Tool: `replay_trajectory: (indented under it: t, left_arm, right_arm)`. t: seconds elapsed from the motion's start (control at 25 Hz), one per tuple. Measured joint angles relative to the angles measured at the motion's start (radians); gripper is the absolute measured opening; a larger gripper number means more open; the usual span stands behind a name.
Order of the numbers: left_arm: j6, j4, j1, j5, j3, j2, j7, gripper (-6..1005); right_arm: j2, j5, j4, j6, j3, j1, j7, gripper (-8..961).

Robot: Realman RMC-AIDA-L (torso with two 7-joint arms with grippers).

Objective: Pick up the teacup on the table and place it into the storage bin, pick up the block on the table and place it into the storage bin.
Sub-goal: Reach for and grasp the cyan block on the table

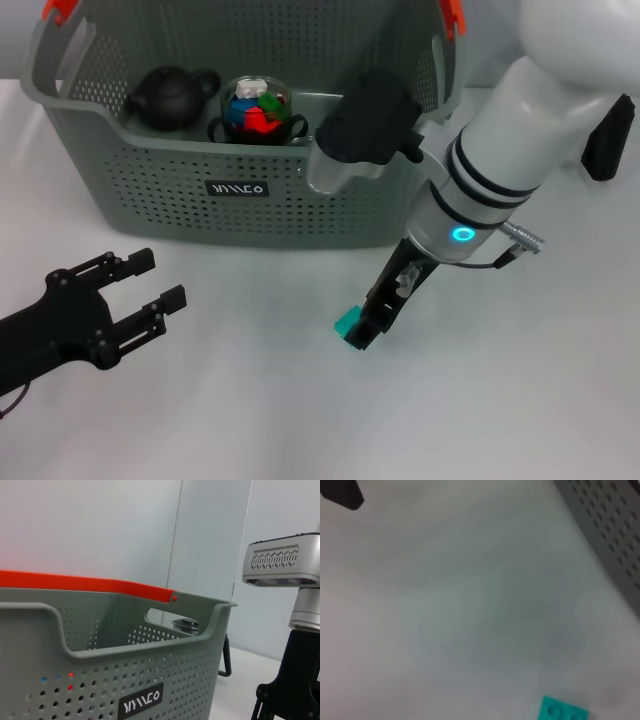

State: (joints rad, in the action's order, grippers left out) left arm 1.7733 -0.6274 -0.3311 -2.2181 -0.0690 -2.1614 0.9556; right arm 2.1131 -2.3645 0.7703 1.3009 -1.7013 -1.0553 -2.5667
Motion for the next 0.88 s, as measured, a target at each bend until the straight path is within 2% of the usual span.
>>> replay_trajectory:
  t: [0.32,0.56,0.88]
  left_arm:
    - [0.000,0.000,0.001,0.000,0.000,0.000,0.000,610]
    - [-0.002,0.001,0.001,0.000,0.001,0.002,-0.001,610]
    - [-0.002,0.002,0.001,0.000,0.011,0.002,-0.002,610]
  right_arm:
    - [0.001,0.029,-0.005,-0.012,-0.028,0.003,-0.039,799]
    - [0.001,0.029,-0.025,-0.052,-0.062,0.005,-0.057,931]
    - [0.002,0.028,-0.034,-0.087,-0.106,0.002,-0.060,917]
